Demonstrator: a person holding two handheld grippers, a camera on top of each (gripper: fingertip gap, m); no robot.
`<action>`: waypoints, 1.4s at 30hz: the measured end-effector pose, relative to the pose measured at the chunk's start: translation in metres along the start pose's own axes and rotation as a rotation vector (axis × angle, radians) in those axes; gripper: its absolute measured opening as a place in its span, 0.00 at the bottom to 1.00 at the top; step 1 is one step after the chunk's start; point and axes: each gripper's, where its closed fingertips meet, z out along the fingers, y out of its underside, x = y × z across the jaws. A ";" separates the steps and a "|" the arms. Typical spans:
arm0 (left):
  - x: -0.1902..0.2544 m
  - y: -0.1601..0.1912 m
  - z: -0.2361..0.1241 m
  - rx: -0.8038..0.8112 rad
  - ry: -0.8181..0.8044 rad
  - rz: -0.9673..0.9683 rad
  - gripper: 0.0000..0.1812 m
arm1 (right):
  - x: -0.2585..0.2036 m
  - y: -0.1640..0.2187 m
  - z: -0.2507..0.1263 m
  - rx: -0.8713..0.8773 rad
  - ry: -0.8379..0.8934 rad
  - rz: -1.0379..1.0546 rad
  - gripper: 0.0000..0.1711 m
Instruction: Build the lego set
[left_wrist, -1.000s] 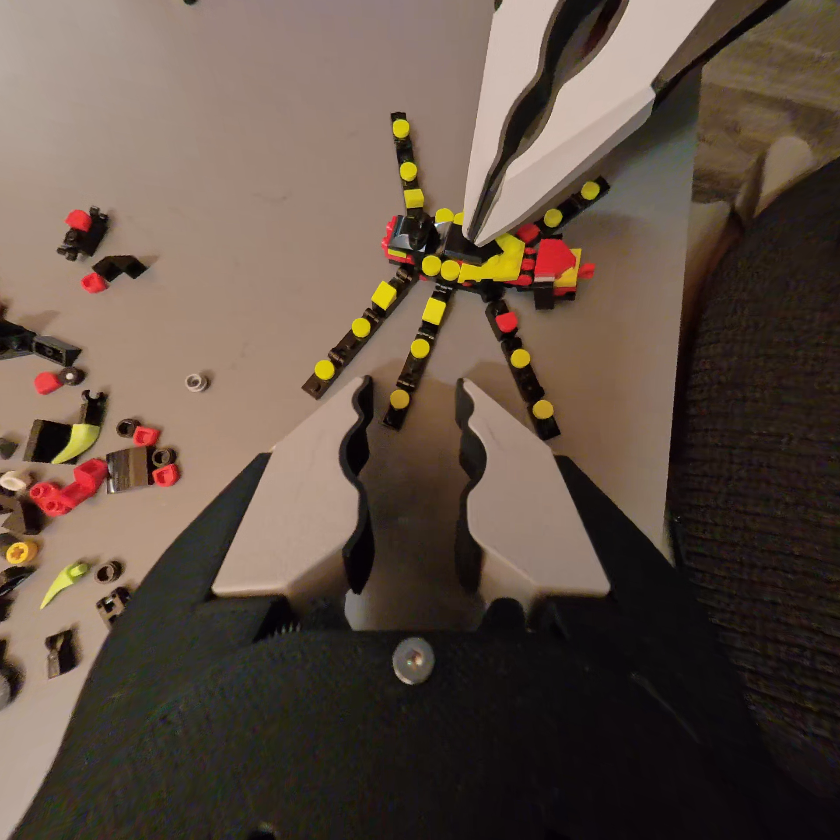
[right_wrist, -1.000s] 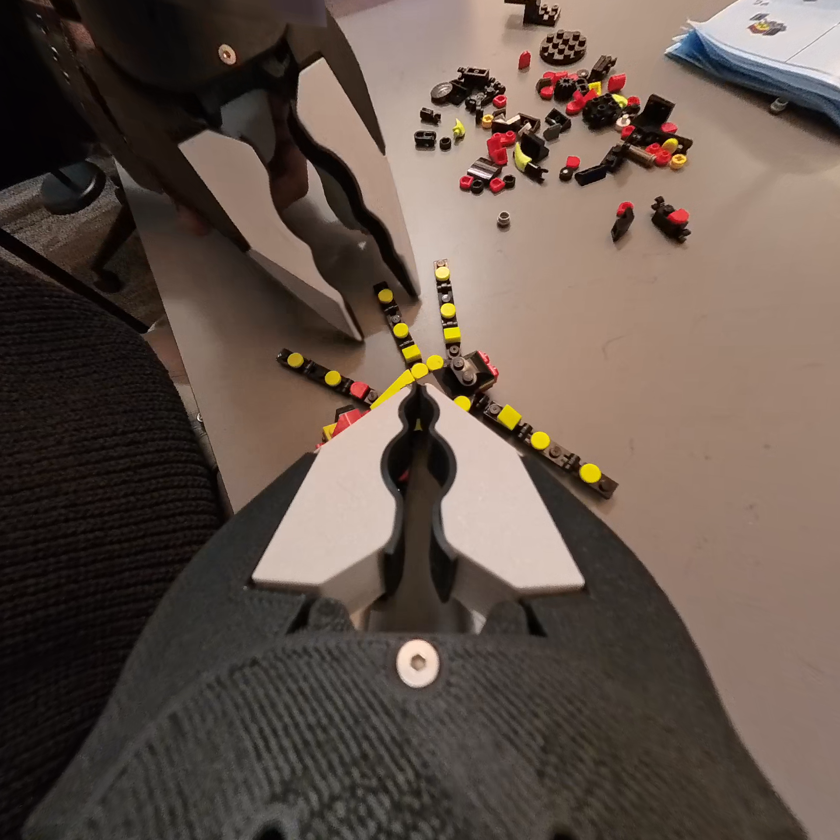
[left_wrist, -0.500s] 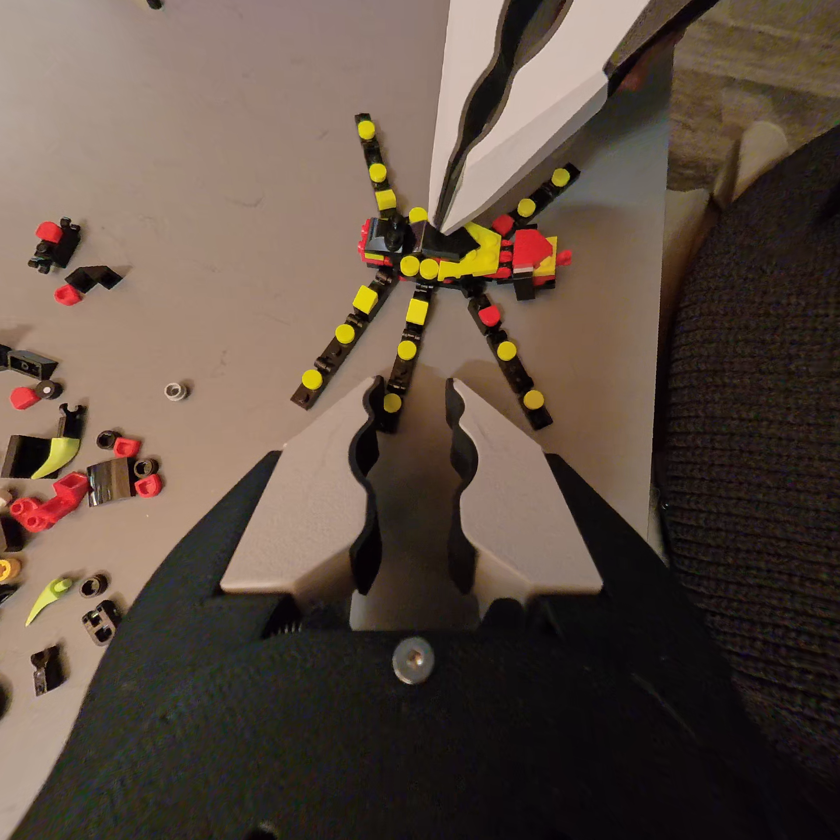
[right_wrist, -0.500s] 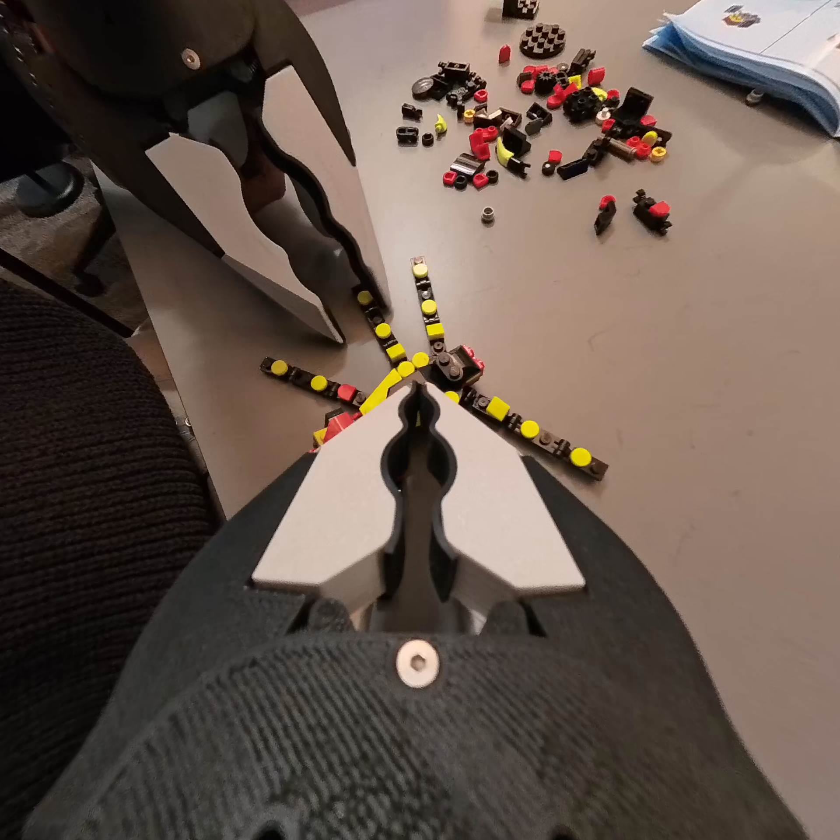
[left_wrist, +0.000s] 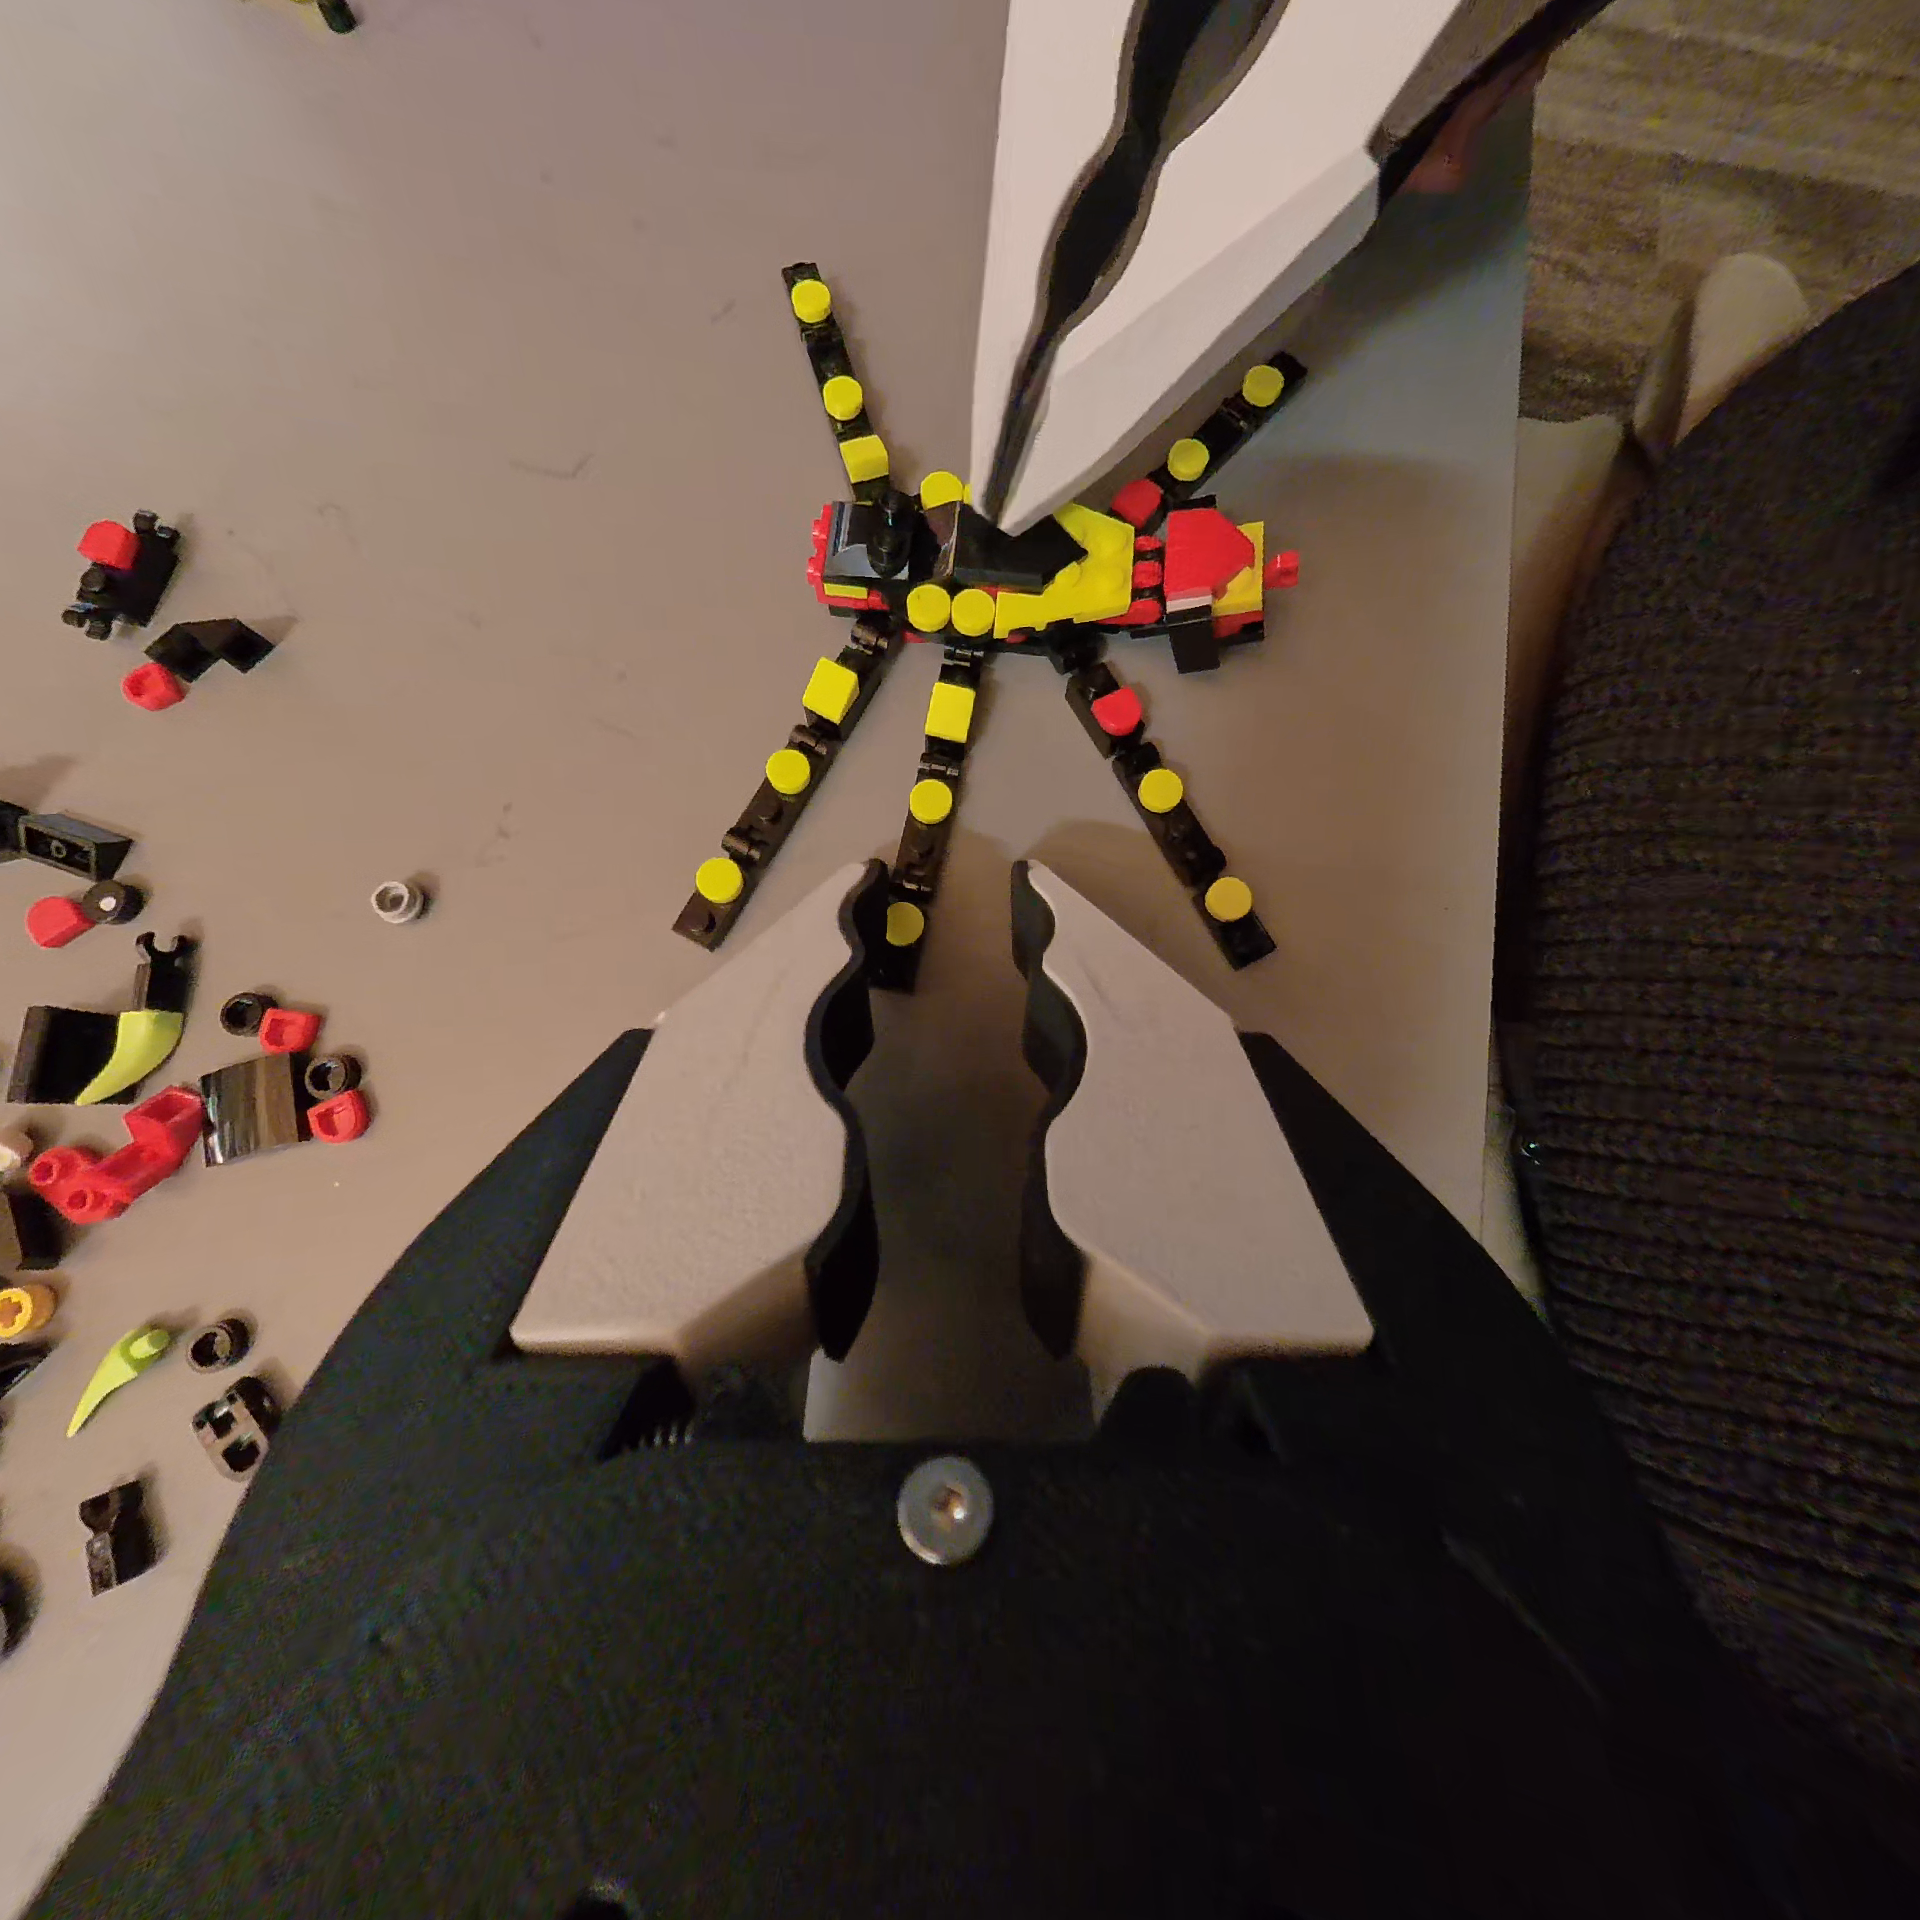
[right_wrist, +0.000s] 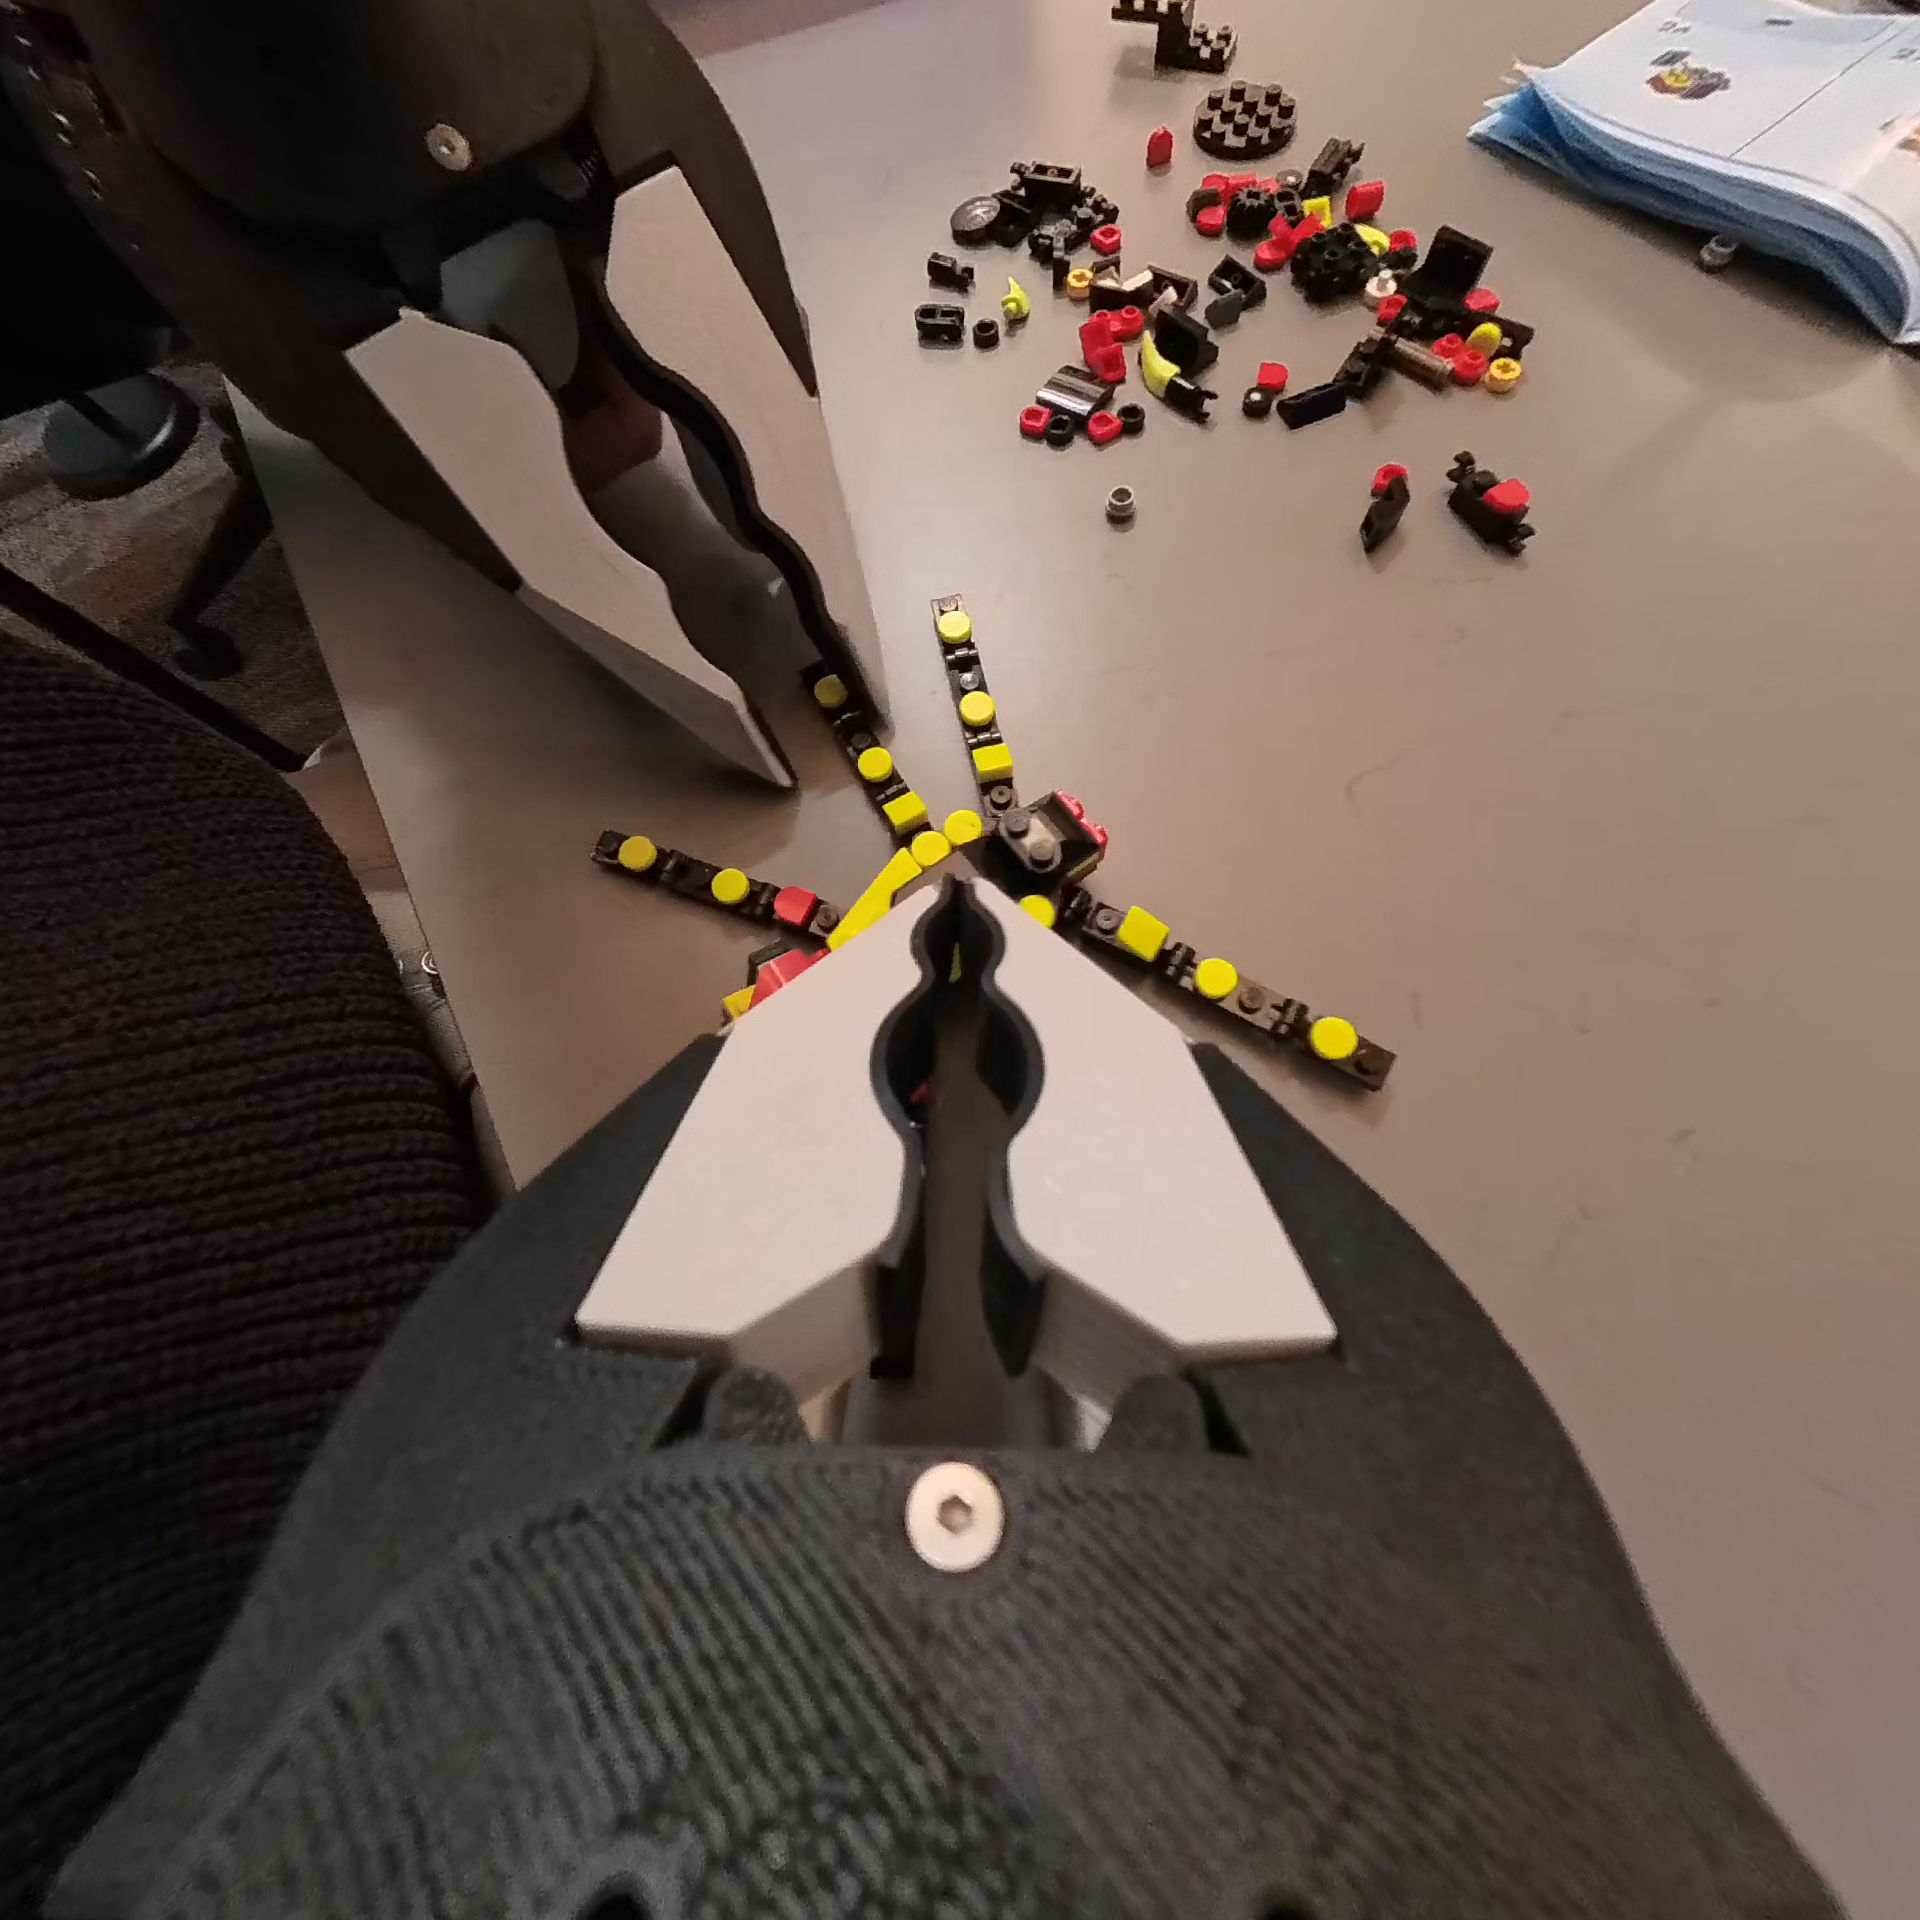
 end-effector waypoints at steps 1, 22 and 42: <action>0.000 0.000 0.000 -0.001 -0.004 0.001 0.13 | 0.000 0.000 0.000 0.008 -0.008 -0.006 0.00; -0.001 0.000 0.001 0.000 -0.016 0.012 0.13 | 0.017 -0.009 0.012 -0.009 -0.001 -0.115 0.08; -0.001 0.000 0.001 0.000 -0.019 0.016 0.13 | 0.012 -0.013 0.014 -0.014 0.012 -0.164 0.06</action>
